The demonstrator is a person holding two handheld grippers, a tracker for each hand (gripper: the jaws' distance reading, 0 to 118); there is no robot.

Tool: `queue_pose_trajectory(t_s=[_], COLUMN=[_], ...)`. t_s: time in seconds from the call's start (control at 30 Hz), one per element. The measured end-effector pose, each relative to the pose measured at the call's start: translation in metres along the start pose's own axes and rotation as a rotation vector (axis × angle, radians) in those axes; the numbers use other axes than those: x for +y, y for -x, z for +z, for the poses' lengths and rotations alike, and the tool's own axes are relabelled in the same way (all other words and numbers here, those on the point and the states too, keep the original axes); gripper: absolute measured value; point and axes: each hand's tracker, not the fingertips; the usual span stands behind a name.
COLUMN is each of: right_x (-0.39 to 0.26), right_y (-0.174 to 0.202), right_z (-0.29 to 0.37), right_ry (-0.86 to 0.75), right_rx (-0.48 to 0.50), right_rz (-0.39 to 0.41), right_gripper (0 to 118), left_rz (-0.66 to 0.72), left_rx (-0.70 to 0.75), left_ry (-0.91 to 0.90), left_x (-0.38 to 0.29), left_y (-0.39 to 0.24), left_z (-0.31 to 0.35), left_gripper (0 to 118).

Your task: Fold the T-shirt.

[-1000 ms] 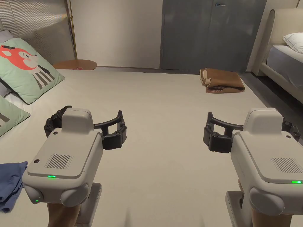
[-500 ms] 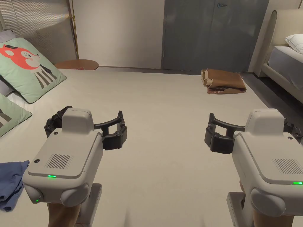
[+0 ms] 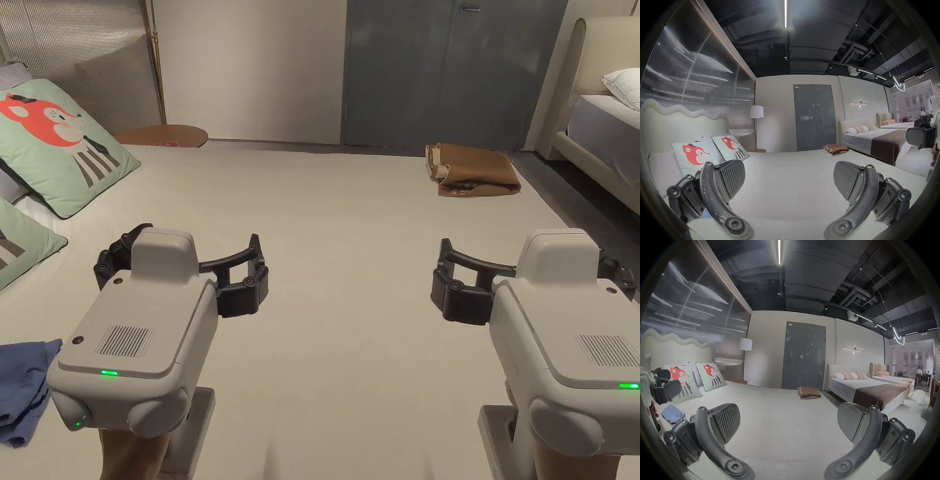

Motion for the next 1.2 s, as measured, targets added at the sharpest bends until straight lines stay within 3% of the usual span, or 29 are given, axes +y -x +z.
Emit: queue_pose_trajectory(t_s=[1.2], right_x=[-0.0045], right_y=[0.0000], right_z=[0.0013], right_ry=[0.014], right_rx=[0.013], right_rz=[0.004], right_gripper=[118], left_rz=[-0.009], left_rx=[-0.001], left_ry=[0.008], left_x=[-0.0010], left_y=[-0.0009], left_z=[0.0002], left_gripper=[109])
